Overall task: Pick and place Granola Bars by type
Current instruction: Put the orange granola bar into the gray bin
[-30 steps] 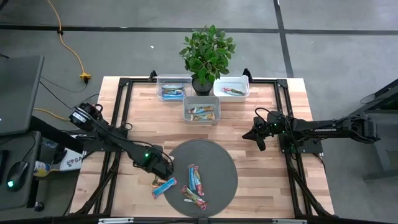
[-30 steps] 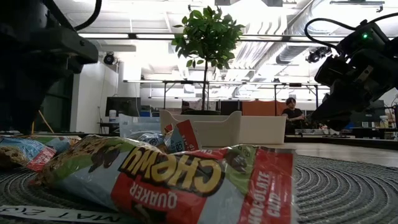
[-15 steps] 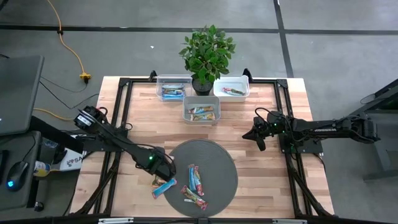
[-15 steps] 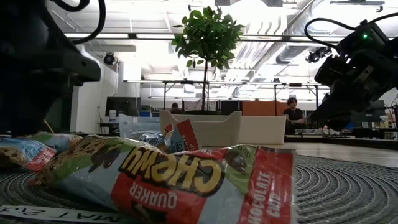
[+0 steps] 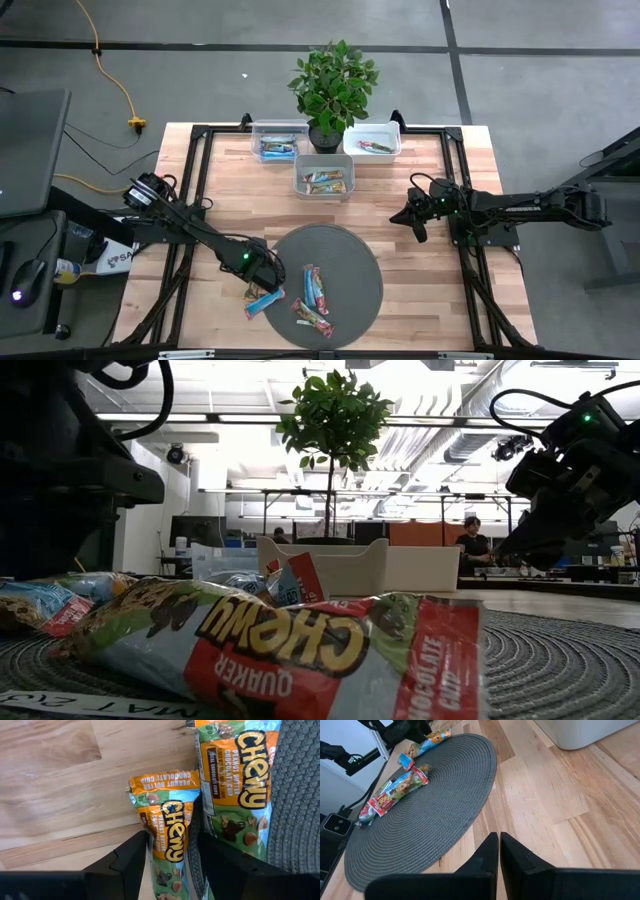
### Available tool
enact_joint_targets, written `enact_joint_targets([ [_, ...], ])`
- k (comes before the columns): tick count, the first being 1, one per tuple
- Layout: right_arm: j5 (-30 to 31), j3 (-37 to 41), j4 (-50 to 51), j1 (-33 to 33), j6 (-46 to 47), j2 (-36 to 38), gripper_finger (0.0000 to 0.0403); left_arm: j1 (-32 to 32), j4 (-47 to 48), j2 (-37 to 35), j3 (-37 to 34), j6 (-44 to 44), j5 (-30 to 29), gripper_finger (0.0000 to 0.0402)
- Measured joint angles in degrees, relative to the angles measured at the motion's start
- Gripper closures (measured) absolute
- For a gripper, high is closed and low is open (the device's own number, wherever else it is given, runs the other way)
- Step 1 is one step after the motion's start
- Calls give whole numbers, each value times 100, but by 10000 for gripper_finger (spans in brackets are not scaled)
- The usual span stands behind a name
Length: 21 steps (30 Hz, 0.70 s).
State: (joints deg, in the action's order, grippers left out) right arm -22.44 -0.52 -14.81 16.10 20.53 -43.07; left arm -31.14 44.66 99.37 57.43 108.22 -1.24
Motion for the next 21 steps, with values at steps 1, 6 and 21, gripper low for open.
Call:
enact_joint_targets([
  [1, 0, -1, 0, -2, 0, 0, 403, 0, -3, 0, 0, -9, 4, 224],
  [6, 0, -1, 0, -2, 0, 0, 403, 0, -41, 4, 0, -34, 51, 253],
  [21, 0, -2, -2, -2, 0, 0, 403, 2, -37, 7, 0, -315, 183, 341],
])
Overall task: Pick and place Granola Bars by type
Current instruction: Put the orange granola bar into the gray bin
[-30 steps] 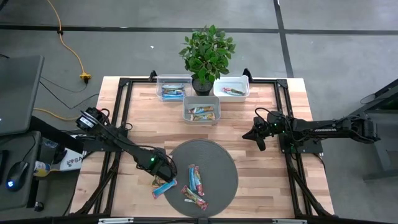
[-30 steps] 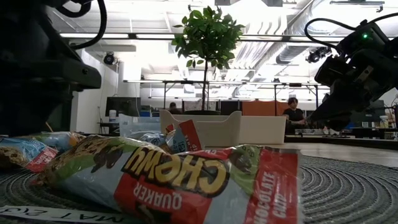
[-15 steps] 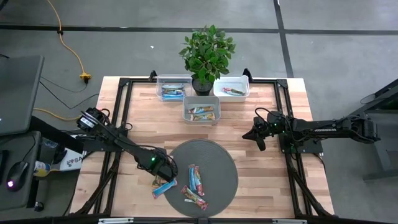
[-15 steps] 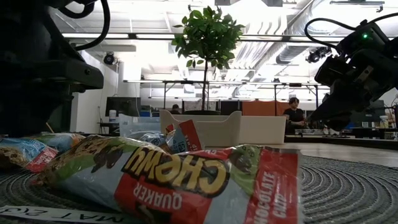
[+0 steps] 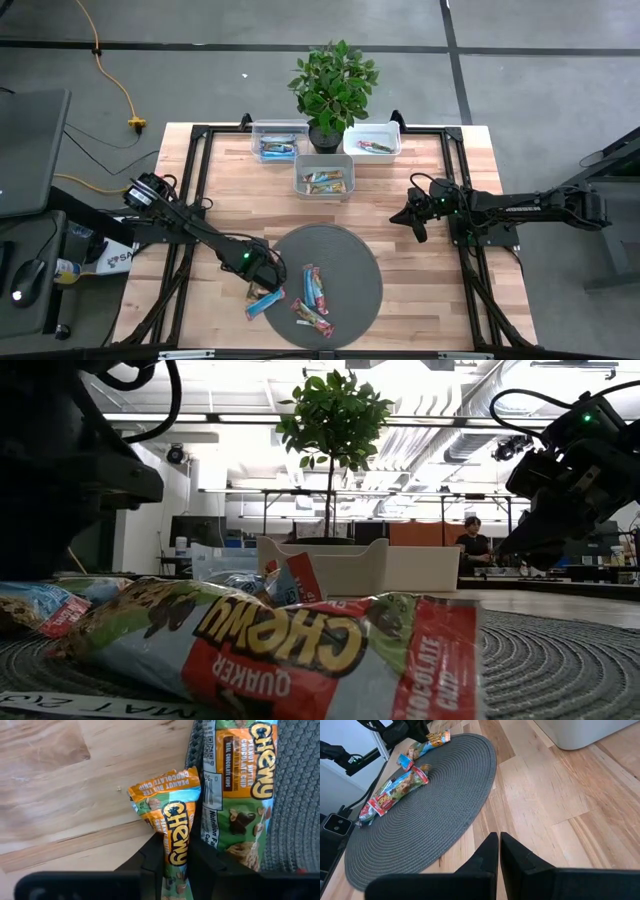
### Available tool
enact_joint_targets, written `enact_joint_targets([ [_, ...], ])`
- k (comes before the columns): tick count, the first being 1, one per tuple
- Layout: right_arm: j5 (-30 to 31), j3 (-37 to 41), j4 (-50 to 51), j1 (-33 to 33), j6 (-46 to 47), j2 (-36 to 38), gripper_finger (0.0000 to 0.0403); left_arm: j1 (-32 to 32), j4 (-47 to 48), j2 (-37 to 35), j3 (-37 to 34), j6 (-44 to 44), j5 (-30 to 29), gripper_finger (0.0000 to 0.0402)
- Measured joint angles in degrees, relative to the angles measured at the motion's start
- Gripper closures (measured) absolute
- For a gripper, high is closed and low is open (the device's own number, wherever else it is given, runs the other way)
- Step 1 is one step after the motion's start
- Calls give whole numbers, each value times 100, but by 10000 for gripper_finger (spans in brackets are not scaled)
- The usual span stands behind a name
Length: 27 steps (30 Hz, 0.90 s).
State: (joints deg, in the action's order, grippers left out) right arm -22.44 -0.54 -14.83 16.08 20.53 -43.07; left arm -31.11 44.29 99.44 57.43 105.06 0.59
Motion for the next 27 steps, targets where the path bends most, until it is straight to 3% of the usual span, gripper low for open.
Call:
enact_joint_targets([
  [9, 0, 0, 0, 2, 0, 0, 403, -7, 581, -477, -26, 12, 16, 342],
  [19, 0, 0, -2, 2, 0, -2, 403, -4, 901, -1284, -20, -66, -496, 342],
  [27, 0, 0, -2, 0, 0, -2, 403, -4, 13, -1733, -17, -1436, -1199, 342],
])
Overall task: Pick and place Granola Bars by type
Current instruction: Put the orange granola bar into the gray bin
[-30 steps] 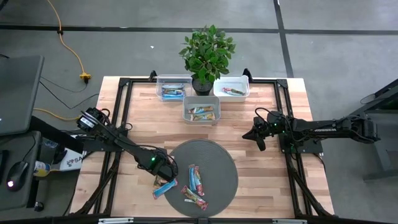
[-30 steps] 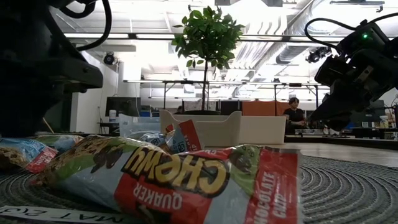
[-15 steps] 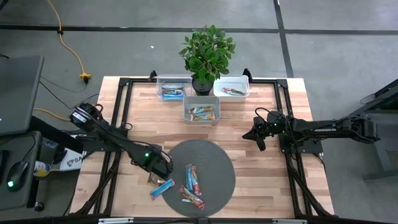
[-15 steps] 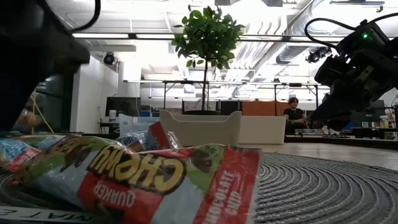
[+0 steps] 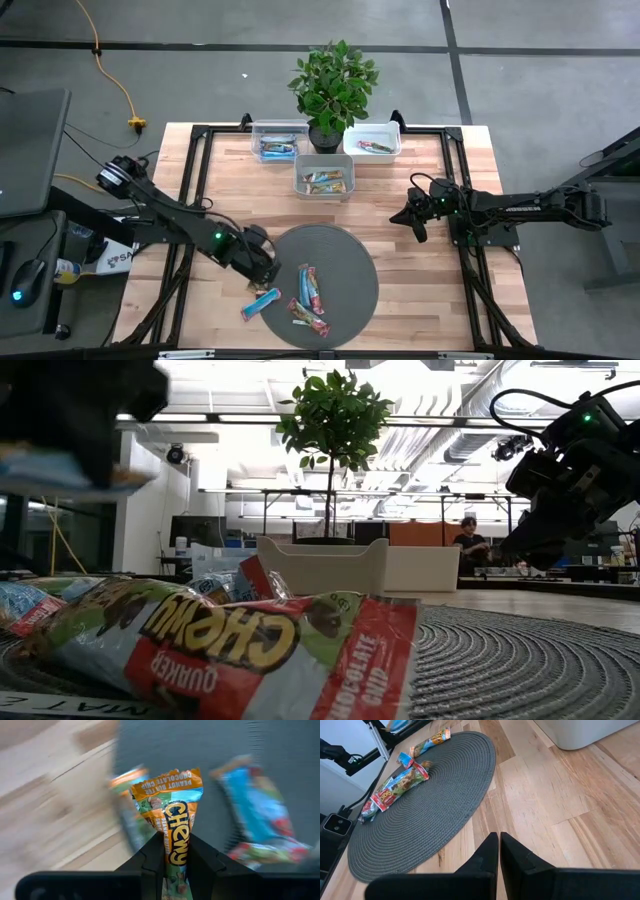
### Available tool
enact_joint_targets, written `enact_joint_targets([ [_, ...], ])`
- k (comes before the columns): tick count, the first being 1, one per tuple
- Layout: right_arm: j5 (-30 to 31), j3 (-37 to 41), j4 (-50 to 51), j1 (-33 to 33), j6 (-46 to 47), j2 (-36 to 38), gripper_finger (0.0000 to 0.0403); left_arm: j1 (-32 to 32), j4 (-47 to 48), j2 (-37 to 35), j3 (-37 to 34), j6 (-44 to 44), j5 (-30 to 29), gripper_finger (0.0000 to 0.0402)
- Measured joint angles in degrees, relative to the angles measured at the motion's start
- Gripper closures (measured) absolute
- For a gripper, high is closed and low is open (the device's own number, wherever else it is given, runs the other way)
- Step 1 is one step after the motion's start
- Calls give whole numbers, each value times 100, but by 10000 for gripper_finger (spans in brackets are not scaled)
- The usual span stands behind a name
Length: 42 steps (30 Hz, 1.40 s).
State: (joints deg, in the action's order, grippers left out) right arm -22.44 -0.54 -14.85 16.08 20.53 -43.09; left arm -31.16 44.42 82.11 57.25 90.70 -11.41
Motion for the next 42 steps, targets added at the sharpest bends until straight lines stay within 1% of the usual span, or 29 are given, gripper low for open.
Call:
enact_joint_targets([
  [6, 0, 1, 0, 1, 0, 0, 403, 0, -1272, -29, 7, -1721, -275, 342],
  [8, 0, 0, 0, 2, 0, 0, 403, 2, -1672, -29, 7, -2127, -319, 342],
  [12, 0, 0, 0, 2, 0, 0, 403, 2, -2576, -29, 7, -2909, -614, 342],
  [19, 0, 1, 0, 1, 0, 0, 403, 2, -4335, -29, 7, -4675, -709, 342],
  [24, 0, 1, 0, 2, 0, 0, 403, 3, -5654, -29, 7, -5911, -937, 342],
  [28, 0, 2, 0, 2, 0, -2, 403, 23, -6749, -29, 9, -6747, -998, 342],
  [30, 0, 1, 0, 1, 0, -2, 403, 83, -7173, -64, 9, -7051, -935, 342],
  [34, 0, 0, 0, 0, 0, -2, 403, 243, -7473, -362, 16, -7357, -684, 342],
  [39, 0, 0, 0, 0, 0, -2, 403, 510, -7405, -871, 15, -7842, -406, 342],
  [42, 0, 0, 0, 2, 0, -2, 403, 723, -7183, -1203, 15, -8108, -293, 342],
])
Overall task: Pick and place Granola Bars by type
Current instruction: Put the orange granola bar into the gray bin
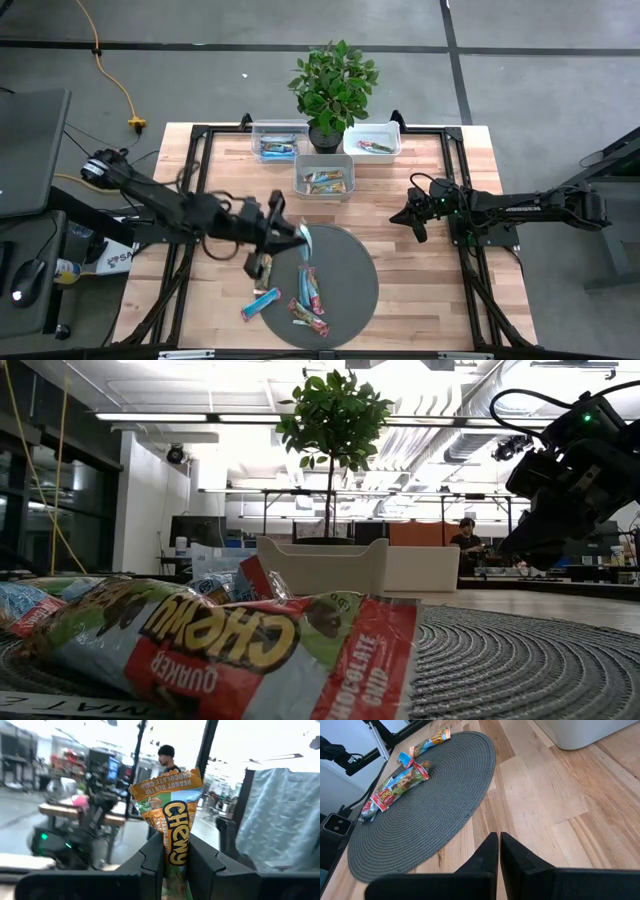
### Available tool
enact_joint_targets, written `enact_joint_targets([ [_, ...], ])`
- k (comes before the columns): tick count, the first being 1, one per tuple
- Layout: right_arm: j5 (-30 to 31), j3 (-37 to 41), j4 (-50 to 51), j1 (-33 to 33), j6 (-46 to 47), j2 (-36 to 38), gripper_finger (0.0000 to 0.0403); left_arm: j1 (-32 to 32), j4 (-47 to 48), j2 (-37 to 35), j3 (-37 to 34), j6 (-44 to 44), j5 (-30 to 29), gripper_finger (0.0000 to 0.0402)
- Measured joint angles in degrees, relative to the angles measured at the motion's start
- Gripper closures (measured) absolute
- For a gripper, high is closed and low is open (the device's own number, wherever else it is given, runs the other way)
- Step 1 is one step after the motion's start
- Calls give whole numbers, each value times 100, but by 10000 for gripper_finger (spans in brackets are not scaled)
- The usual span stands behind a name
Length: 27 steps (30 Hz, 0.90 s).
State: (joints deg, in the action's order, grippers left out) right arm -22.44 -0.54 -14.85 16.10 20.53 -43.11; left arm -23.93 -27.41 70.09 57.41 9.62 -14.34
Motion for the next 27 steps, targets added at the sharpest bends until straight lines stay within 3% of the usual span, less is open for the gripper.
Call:
enact_joint_targets([
  [6, 0, 0, 0, -1, 0, 0, 403, 741, 493, -535, 0, -146, 288, 342],
  [27, 0, 0, 0, 0, 0, 0, 403, 3798, 1267, -813, 0, 574, 3700, 342],
])
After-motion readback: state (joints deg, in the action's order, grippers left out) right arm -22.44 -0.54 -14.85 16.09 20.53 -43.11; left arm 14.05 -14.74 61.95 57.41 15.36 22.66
